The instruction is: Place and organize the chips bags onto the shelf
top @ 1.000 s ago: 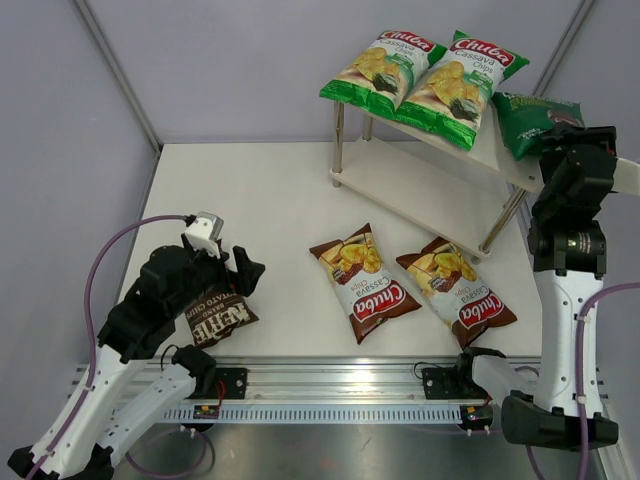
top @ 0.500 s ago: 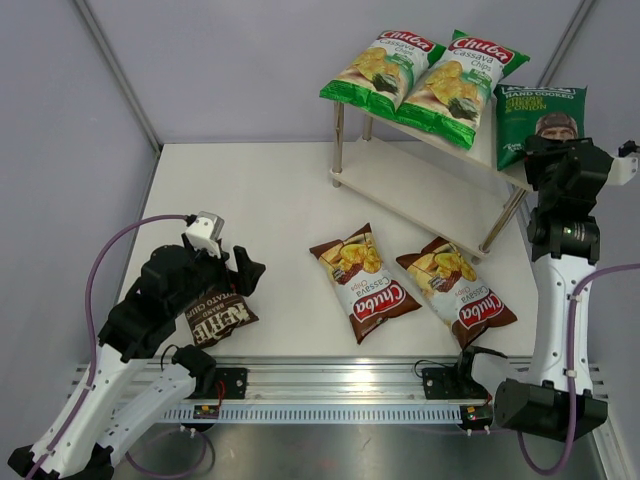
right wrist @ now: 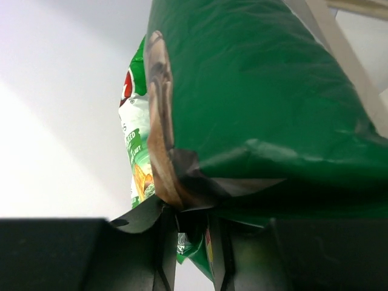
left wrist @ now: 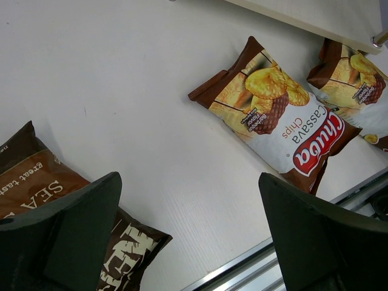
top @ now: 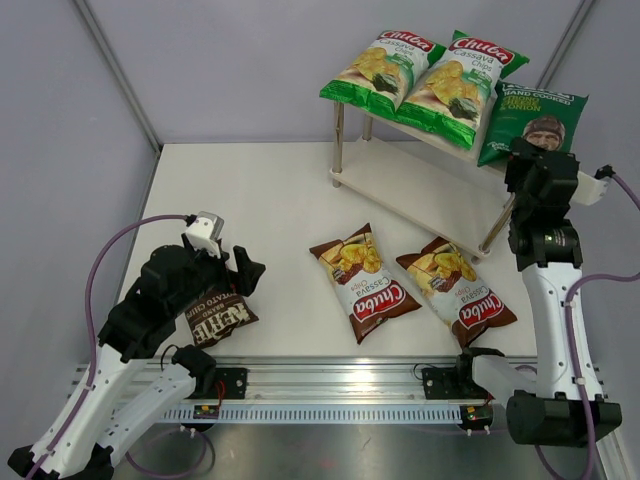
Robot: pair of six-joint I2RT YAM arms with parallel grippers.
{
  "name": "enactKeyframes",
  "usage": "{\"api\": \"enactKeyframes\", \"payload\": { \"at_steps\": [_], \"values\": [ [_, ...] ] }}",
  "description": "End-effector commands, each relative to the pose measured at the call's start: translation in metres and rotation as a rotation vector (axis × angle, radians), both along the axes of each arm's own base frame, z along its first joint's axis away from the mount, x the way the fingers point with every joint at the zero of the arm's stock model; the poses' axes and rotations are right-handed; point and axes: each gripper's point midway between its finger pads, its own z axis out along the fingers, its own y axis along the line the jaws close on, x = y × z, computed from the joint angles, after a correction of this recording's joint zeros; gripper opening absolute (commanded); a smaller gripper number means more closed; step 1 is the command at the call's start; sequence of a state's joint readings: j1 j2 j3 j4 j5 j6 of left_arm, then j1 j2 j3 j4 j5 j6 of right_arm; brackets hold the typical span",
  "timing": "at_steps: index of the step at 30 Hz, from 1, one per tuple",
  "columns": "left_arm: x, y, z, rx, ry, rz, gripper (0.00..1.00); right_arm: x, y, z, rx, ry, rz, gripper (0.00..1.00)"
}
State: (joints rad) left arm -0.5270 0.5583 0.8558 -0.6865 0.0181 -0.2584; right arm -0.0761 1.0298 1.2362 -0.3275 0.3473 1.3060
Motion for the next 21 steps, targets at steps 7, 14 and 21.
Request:
{"api": "enactKeyframes", "payload": {
  "at_steps": [7,14,21],
  "values": [
    [0.006,0.0,0.008,-0.005,-0.051,0.005,0.99,0.011,0.01,-0.007,0.12,-0.004,-0.173,0.34],
    [0.007,-0.001,0.007,-0.004,-0.047,-0.001,0.99,0.003,0.005,-0.012,0.125,0.0,-0.222,0.51],
    [0.008,0.0,0.006,0.002,-0.04,0.005,0.99,-0.023,0.001,0.005,0.03,0.005,-0.211,0.8]
  ]
}}
